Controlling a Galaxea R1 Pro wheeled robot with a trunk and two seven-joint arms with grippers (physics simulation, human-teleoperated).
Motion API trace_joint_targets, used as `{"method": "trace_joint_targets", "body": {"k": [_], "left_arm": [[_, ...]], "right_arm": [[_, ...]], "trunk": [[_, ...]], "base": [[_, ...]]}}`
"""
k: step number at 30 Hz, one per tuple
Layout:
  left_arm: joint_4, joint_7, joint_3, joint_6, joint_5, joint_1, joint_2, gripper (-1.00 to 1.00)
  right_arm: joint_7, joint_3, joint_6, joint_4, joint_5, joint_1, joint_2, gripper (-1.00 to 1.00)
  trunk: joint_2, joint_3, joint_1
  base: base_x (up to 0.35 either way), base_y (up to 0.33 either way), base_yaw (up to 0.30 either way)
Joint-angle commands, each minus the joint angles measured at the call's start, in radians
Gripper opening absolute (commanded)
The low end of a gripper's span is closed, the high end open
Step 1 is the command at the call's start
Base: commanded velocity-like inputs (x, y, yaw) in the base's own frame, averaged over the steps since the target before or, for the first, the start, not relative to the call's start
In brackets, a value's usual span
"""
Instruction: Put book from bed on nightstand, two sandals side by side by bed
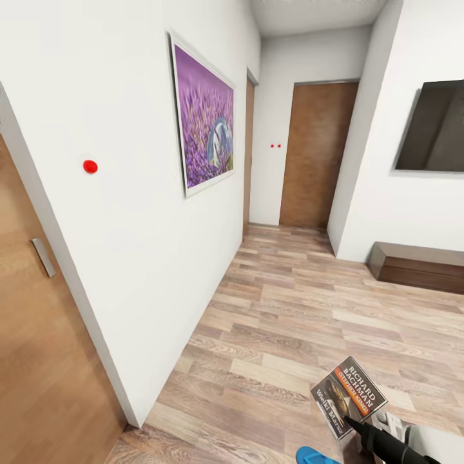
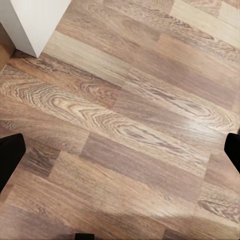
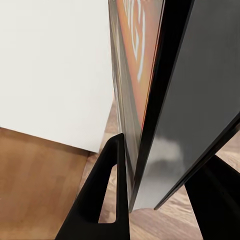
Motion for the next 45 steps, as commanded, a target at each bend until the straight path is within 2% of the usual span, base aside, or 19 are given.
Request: {"method": "trace_joint_targets", "body": {"k": [1,17,45], "left_arm": [[0.001,-0.004,-0.008,-0.003,0.011,-0.001,0.000,1.00],[0.001,-0.004,-0.008,-0.003,0.011,-0.001,0.000,1.00],[0.001,-0.004,-0.008,-0.003,0.011,-0.001,0.000,1.00]], "right_arm": [[0.003,0.005,-0.002,0.001,-0.005,-0.001,0.000,-1.00],[0.003,0.005,-0.002,0.001,-0.005,-0.001,0.000,-1.00],[-0.002,0.005,-0.004,0.002,-0.005,0.000,0.006,-1.00]], "trunk": [[-0.001,0.000,0.000],[-0.001,0.024,0.000],[-0.001,0.026,0.000]], "base": [[0.000,0.000,0.000],[0.000,0.000,0.000],[0.000,0.000,0.000]]}}
